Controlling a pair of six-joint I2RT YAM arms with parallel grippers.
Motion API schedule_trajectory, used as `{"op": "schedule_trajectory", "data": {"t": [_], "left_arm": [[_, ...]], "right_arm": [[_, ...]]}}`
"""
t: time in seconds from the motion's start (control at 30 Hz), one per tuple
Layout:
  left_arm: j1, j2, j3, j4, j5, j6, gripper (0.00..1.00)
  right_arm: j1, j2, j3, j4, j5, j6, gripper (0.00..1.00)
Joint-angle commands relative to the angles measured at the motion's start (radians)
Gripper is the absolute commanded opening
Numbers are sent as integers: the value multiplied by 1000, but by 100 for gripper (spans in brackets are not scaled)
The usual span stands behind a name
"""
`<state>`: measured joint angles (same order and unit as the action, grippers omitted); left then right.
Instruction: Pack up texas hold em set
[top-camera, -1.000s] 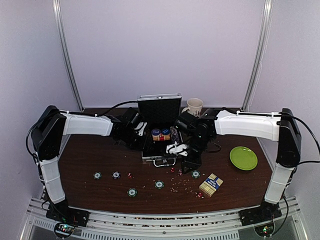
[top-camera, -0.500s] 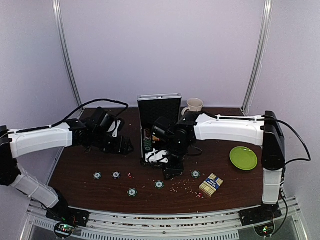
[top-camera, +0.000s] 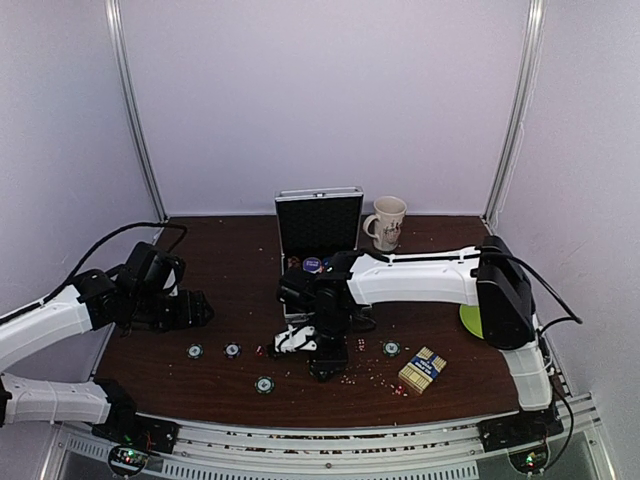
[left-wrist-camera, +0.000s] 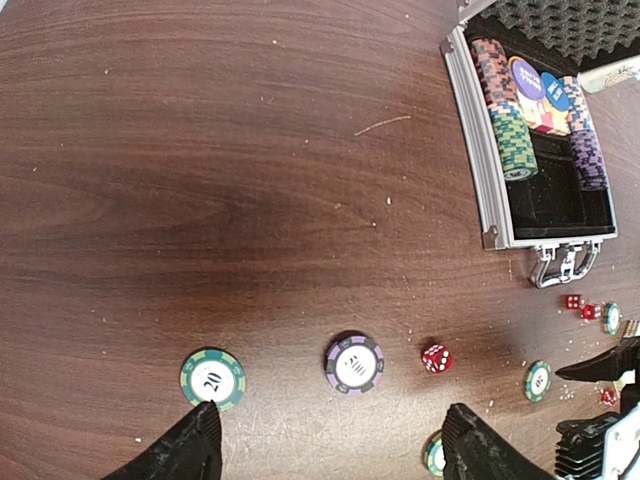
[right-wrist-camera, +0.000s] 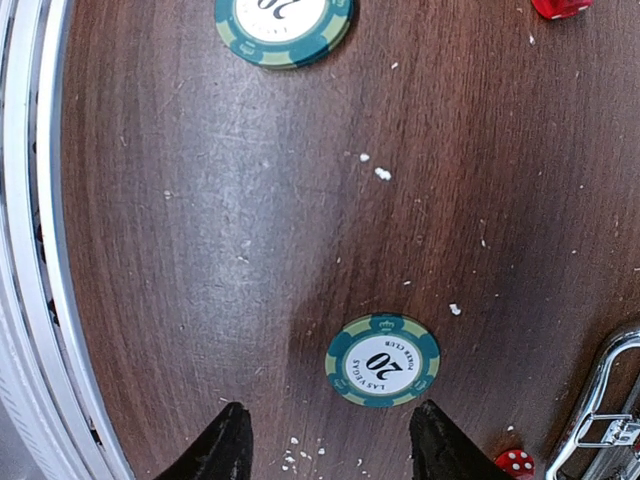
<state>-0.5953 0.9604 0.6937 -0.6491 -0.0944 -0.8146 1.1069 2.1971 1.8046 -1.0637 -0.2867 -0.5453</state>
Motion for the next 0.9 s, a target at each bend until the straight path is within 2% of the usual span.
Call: {"op": "schedule_trajectory", "data": {"t": [0.0, 0.6, 0.87], "left_arm": [[7, 3, -17, 18, -6, -10, 78], [7, 4, -54, 59, 11, -22, 77], [7, 5, -59, 63, 15, -22, 77]], "right_arm": [[9, 20, 31, -8, 50, 23, 55], [10, 75, 37, 38, 76, 60, 58], [10, 109, 50, 34, 49, 69, 51]]}}
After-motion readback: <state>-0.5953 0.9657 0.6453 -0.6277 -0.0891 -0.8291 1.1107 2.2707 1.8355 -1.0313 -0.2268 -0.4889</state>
